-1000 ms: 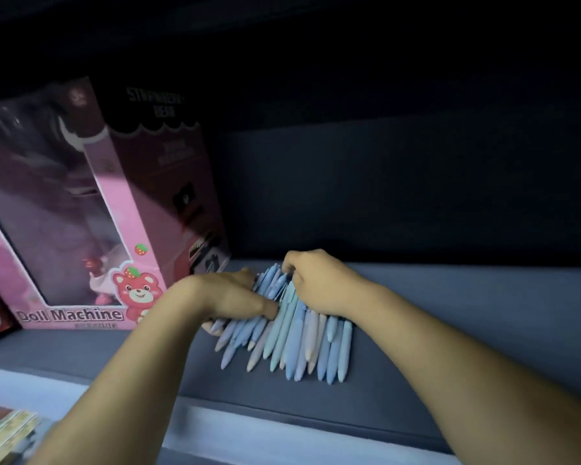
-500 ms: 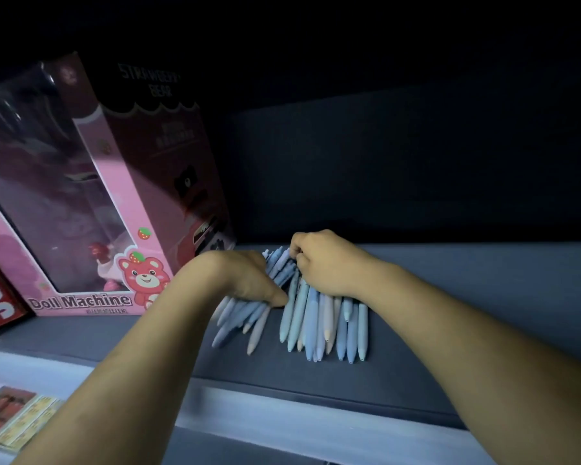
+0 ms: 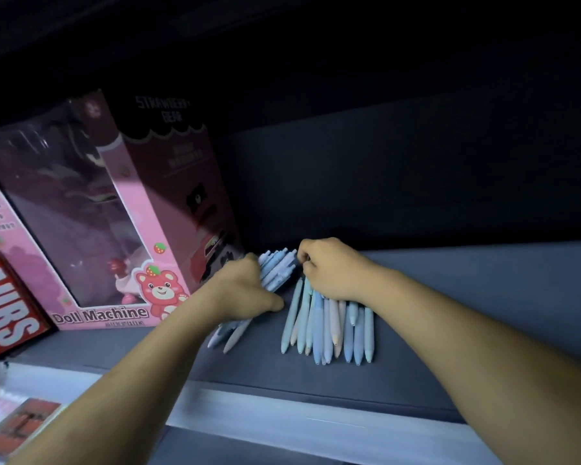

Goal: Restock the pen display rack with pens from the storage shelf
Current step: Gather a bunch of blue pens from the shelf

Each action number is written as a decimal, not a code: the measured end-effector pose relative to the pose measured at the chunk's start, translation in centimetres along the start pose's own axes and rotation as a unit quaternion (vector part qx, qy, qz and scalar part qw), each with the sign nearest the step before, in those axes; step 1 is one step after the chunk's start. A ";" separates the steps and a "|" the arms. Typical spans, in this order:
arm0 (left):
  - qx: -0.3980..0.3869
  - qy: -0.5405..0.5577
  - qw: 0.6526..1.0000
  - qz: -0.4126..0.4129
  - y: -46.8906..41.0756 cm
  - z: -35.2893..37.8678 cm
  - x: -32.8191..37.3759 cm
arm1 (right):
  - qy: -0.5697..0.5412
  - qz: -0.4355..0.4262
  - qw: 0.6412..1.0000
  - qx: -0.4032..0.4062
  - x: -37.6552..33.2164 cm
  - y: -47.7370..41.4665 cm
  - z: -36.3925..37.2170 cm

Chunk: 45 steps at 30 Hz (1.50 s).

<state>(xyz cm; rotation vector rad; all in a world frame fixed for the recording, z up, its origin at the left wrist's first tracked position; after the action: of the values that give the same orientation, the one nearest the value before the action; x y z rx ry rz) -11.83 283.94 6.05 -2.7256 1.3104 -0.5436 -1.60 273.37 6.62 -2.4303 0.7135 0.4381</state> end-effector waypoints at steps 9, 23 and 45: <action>0.194 0.521 0.830 -0.044 1.4 -4.8 -3.2 | -0.115 -0.058 0.985 0.110 -3.5 0.0 -1.5; 0.111 0.550 0.828 0.003 2.9 -2.3 -1.8 | -0.365 0.014 0.930 0.046 -10.5 -0.7 -0.9; -0.013 0.512 0.858 0.048 3.2 -0.2 -0.5 | -0.488 0.059 0.867 0.087 -8.9 -0.7 0.5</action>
<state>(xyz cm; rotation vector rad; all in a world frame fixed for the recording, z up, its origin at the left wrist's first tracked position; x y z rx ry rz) -14.58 282.28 5.40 -2.3344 1.5395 -2.1491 -8.43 277.63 10.43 -1.6528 0.3995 1.4333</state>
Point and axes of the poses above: each hand's wrist, its own y-axis away from the middle knuckle, its own z-axis out of the palm, x = y × z, the point moved 10 cm from there along -y, towards the middle knuckle, and after that the axes turned 14 degrees about x, right-handed, at the moved point
